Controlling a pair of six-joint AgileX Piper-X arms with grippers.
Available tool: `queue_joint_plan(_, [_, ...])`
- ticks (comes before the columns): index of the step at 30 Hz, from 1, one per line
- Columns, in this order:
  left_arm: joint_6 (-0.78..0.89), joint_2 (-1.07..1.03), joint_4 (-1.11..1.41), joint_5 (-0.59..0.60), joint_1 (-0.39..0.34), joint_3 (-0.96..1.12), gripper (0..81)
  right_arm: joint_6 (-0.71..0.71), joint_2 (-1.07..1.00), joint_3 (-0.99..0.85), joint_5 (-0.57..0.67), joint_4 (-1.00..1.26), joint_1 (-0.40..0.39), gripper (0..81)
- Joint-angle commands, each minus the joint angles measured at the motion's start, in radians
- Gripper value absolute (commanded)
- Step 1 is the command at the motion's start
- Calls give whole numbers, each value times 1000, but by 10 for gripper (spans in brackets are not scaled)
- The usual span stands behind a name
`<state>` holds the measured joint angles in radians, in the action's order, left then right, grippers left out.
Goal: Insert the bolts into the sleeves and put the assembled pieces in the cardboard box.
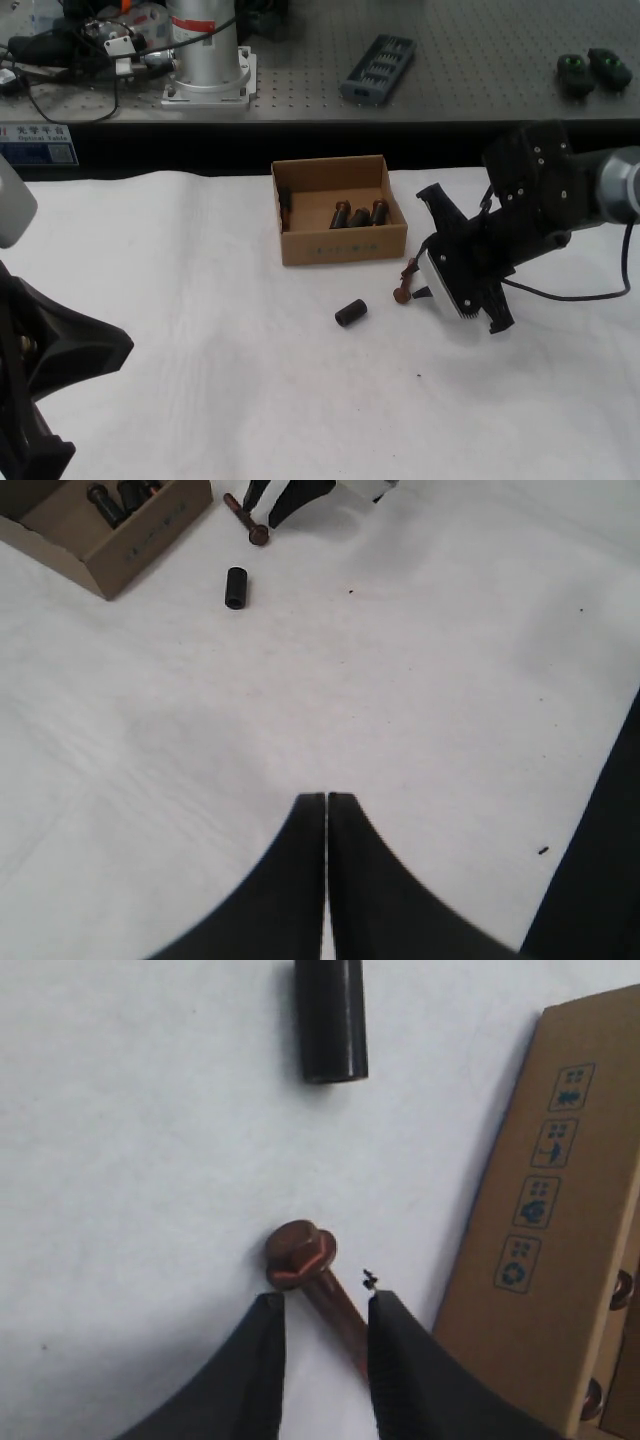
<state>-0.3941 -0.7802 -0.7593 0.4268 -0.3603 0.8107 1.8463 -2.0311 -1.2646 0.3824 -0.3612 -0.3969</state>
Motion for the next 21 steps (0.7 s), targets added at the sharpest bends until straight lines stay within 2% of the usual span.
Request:
queue_joint_plan(1, [-15, 9, 6, -5, -3, 1, 7, 17, -13, -12, -1, 10, -1, 223])
queue_joint_plan(13, [-41, 9, 6, -5, -3, 1, 7, 17, -87, -82, 17, 8, -1, 223])
queue_joint_plan(21, [-54, 9, 6, -5, -1, 1, 7, 22, -87, -91, -30, -79, -31, 223])
